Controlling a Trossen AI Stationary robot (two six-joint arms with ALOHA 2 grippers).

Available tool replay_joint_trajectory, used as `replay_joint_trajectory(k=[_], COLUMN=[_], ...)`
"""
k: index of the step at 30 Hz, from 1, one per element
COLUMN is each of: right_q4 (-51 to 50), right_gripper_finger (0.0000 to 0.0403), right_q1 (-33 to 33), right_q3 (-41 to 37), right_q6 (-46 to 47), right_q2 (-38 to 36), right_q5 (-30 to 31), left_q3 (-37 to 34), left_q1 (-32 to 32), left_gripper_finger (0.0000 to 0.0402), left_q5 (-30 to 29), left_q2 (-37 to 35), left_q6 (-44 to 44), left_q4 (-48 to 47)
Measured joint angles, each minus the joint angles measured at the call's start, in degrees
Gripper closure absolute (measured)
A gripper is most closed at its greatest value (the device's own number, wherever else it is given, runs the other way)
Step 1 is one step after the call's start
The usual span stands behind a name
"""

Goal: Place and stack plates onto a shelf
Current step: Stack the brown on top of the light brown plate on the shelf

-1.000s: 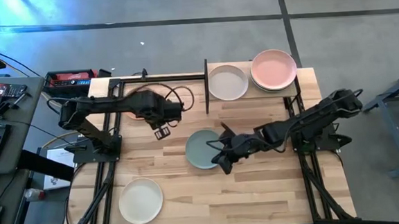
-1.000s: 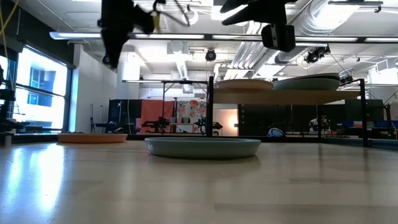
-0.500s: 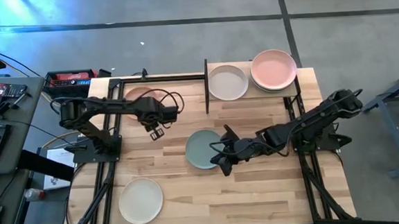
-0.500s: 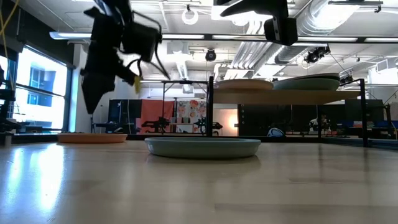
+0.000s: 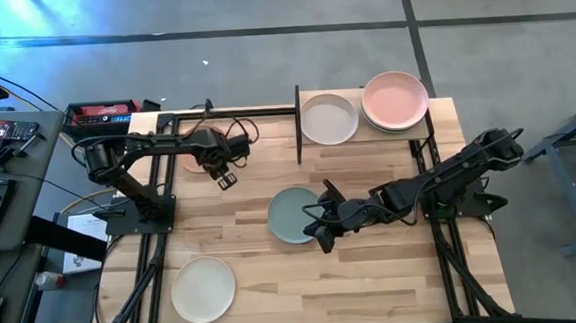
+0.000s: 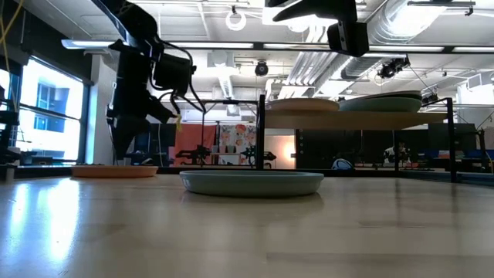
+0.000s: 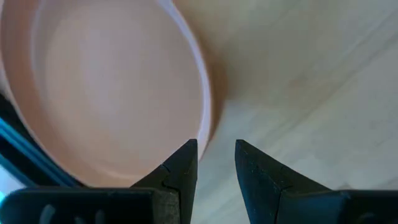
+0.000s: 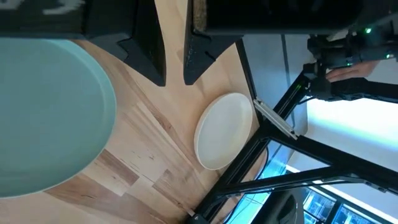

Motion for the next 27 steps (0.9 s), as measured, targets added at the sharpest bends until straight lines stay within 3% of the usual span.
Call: replay_joint_trajectory(k=[7,27], right_q4=[0.00,-0.02], right_gripper_finger=[0.0363,0.0363], right_q1=[0.00,-0.02], right_q3=[0.00,0.00], right_q6=[0.00,0.02], right_q2=[0.00,-0.02], right_q5=[0.00,1.51], left_q3=[0.00,0.04], left_q1=[3.93,6.91], left_gripper_finger=[0.0304,0.0304], left_q5=[5.59,5.73], left_q2=[0.00,5.01], left_q6=[1.68,4.16], left_q4=[3.24,5.80])
